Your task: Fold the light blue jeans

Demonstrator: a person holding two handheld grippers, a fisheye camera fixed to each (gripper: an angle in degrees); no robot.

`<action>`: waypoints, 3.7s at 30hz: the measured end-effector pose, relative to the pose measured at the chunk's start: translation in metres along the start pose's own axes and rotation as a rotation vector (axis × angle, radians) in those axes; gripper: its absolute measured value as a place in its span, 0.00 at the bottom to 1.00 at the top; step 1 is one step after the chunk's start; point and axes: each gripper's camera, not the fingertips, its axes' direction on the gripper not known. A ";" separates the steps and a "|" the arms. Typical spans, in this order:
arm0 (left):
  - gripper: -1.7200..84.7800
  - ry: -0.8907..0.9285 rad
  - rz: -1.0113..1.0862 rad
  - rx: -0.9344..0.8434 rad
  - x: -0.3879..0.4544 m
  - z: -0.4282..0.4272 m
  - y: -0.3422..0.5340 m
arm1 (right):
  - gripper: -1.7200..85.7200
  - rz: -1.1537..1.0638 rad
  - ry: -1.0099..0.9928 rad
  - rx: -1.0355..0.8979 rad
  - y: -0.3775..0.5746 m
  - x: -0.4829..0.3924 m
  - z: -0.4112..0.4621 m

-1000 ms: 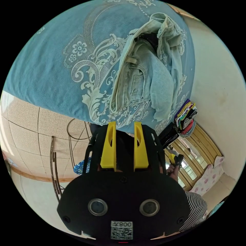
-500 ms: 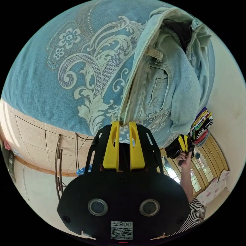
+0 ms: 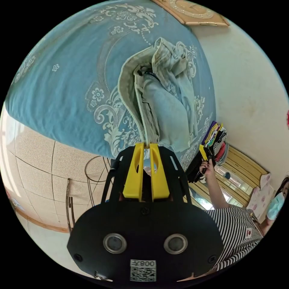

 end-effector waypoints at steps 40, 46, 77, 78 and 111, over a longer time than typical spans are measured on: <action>0.05 -0.124 0.896 -0.350 0.042 0.293 -0.217 | 0.06 -0.093 0.023 -0.091 -0.008 0.021 -0.070; 0.11 -0.261 1.043 -0.270 0.052 0.328 -0.260 | 0.05 -0.131 -0.059 -0.062 0.043 0.020 -0.086; 0.07 -0.257 1.146 -0.669 -0.037 0.530 -0.327 | 0.05 0.377 -0.182 0.367 0.339 0.179 -0.151; 0.08 -0.281 1.137 -0.644 -0.036 0.534 -0.340 | 0.06 0.341 -0.157 0.379 0.324 0.173 -0.151; 0.05 -0.526 1.171 -0.459 0.007 0.644 -0.404 | 0.04 0.430 0.466 0.457 0.369 0.146 -0.149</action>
